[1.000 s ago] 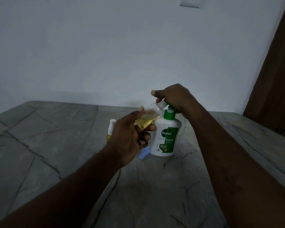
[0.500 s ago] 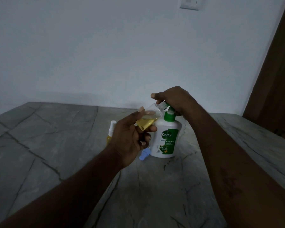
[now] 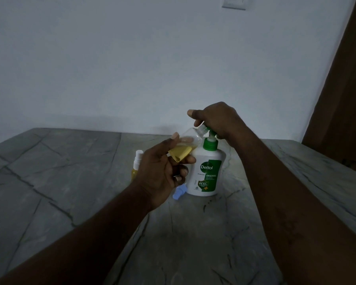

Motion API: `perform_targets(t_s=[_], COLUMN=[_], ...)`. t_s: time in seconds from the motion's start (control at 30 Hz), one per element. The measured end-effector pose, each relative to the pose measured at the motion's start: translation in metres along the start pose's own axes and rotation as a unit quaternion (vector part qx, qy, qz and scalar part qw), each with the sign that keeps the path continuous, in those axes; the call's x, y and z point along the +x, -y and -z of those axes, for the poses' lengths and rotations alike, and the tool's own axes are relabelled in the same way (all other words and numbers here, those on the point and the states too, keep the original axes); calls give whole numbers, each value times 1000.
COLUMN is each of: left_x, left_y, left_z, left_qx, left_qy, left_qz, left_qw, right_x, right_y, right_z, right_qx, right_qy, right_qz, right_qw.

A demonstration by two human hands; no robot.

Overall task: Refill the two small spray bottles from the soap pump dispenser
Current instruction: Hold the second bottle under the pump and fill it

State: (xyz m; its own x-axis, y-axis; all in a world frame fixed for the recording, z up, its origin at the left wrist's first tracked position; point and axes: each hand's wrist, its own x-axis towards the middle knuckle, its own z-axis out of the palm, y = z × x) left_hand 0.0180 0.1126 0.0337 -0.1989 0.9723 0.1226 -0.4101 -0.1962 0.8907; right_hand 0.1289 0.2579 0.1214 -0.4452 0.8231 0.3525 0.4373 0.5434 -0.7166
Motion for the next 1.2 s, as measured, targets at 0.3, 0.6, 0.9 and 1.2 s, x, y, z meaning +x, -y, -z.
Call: perform_targets(t_s=[0.3, 0.6, 0.9, 1.2], left_x=[0, 1, 0, 2], left_y=[-1, 1, -2, 1], left_z=[0, 1, 0, 2], left_qx=[-4, 2, 2, 7], left_qy=[-3, -20, -1, -18], left_qz=[-5, -5, -2, -5], left_qw=[1000, 1000, 1000, 1000], right_x=[2, 6, -1, 4], right_y=[-1, -9, 2, -5], right_z=[-3, -9, 0, -7], right_qx=[6, 32, -6, 27], right_qy=[25, 43, -1, 47], right_qz=[-23, -58, 8, -56], right_qw=[999, 997, 1000, 997])
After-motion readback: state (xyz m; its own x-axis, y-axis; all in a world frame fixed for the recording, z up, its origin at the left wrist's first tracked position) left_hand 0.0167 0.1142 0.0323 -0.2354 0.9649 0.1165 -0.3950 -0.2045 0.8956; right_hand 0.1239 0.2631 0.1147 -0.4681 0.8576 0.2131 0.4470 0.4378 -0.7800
